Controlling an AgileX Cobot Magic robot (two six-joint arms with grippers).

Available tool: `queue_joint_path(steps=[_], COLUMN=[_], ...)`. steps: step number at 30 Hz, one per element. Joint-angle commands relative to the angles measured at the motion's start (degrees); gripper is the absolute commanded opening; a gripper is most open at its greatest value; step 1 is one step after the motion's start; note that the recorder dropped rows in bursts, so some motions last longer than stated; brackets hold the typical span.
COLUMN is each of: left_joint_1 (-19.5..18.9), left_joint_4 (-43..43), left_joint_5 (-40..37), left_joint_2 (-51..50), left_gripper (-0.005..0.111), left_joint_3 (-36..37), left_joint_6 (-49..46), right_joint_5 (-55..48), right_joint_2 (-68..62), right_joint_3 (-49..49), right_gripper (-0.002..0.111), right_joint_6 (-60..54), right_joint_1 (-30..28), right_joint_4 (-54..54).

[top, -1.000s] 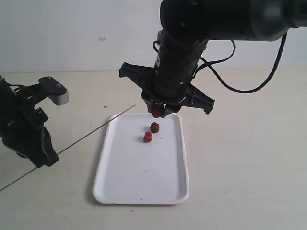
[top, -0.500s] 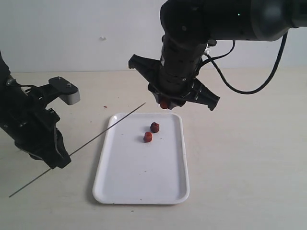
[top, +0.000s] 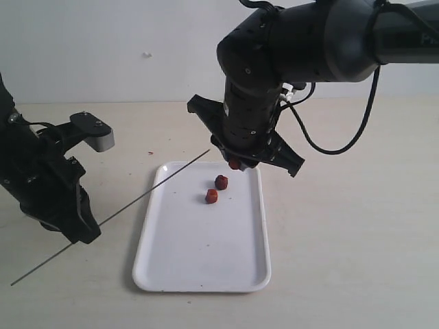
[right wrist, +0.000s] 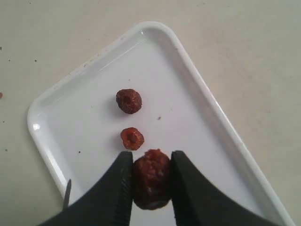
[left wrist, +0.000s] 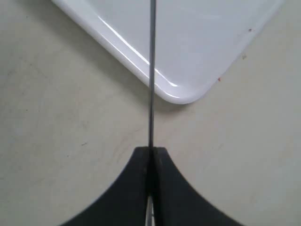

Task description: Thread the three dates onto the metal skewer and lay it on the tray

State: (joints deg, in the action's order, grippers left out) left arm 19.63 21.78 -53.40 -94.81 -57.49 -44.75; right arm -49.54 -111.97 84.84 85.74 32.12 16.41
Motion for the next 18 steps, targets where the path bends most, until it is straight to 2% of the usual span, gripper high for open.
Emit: queue_joint_path(steps=[1, 18], left_joint_1=[0.3, 0.6], left_joint_4=[1.4, 2.6], left_joint_5=[-0.9, -3.9], left_joint_2=[0.1, 0.1], left_gripper=[0.0, 0.0], left_joint_3=[0.2, 0.2], left_joint_6=[0.2, 0.2], right_joint_5=[2.7, 3.4], right_joint_2=[0.0, 0.0], right_joint_3=[0.1, 0.1], right_gripper=[0.028, 0.028], right_joint_6=[2.1, 5.2], right_joint_1=[0.2, 0.2], right_joint_4=[2.0, 3.0])
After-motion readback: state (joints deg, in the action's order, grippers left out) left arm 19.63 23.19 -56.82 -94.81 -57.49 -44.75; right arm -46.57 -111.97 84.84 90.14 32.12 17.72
